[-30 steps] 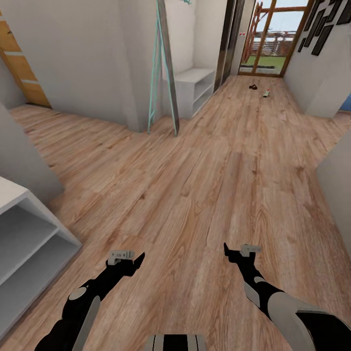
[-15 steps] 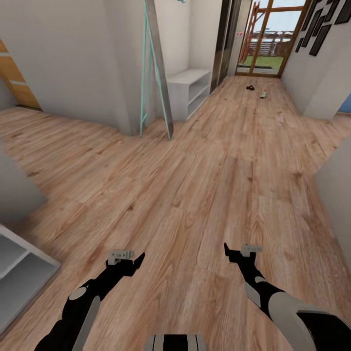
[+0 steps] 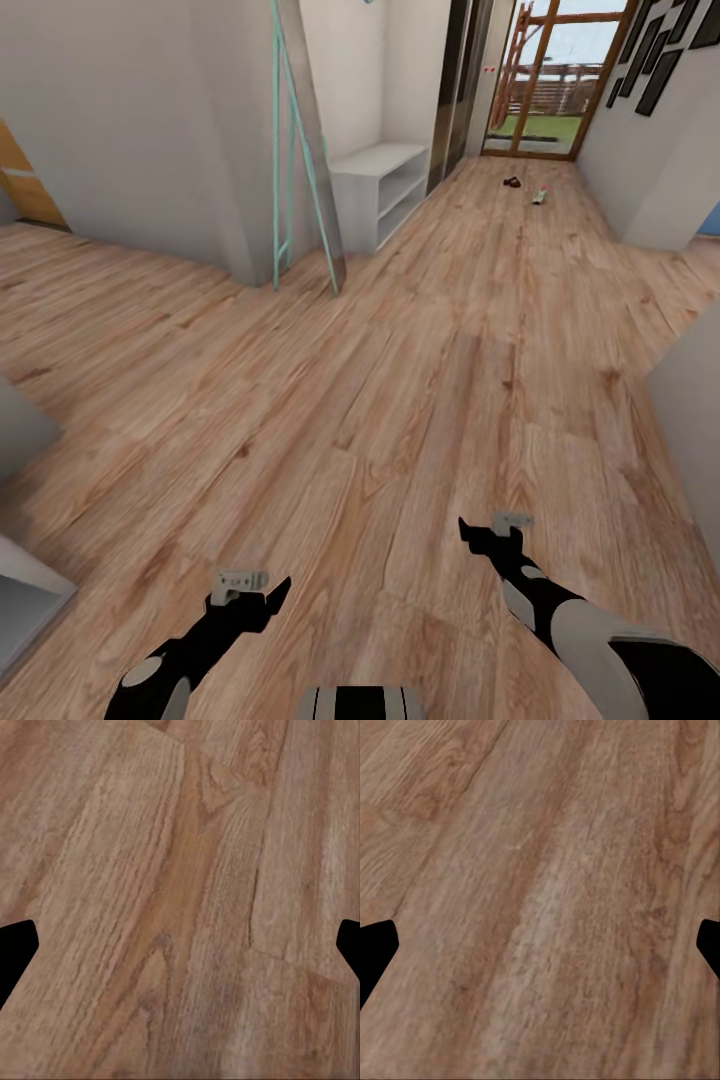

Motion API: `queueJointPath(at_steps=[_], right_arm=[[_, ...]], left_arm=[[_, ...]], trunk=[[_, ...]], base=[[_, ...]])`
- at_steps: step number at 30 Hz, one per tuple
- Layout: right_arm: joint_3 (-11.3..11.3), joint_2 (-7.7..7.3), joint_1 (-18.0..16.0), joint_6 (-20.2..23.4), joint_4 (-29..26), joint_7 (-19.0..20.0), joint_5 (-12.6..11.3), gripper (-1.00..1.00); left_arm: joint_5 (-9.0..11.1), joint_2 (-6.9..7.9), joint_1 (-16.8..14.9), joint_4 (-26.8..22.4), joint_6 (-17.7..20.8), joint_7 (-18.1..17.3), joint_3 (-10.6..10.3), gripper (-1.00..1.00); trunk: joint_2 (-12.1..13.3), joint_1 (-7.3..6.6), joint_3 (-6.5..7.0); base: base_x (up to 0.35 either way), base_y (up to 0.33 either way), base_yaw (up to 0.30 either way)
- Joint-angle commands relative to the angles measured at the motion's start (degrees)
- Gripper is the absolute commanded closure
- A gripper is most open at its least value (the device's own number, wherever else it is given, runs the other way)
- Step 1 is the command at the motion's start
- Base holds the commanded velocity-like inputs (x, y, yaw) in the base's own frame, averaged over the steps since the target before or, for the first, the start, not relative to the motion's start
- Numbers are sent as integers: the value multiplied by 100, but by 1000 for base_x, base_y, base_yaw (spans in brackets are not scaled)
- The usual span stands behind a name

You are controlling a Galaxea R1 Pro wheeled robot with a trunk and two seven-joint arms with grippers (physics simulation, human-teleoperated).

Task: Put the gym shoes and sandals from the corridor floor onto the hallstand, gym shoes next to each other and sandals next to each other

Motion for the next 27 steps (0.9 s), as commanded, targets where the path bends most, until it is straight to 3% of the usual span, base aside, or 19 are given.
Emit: queueJointPath(at_steps=[1, 6, 13, 27], right_arm=[[-14, -3, -3, 196, 4, 41, -43, -100], [-7, 2, -3, 490, -1, 51, -46, -100], [34, 28, -3, 562, -64, 27, 4, -100], [6, 4, -3, 588, -245, 57, 14, -100]], left_arm=[[66, -1, 57, -11, 54, -7, 10, -100], [36, -6, 135, -9, 63, -13, 5, -100], [18, -8, 129, -52, 118, -7, -16, -100], [14, -9, -265, -69, 123, 2, -17, -100]], trunk=[[-1, 2, -4], [-1, 2, -4], [-1, 2, -4], [-1, 2, -4]], base=[[306, -171, 0], [305, -167, 0], [305, -163, 0], [305, -161, 0]])
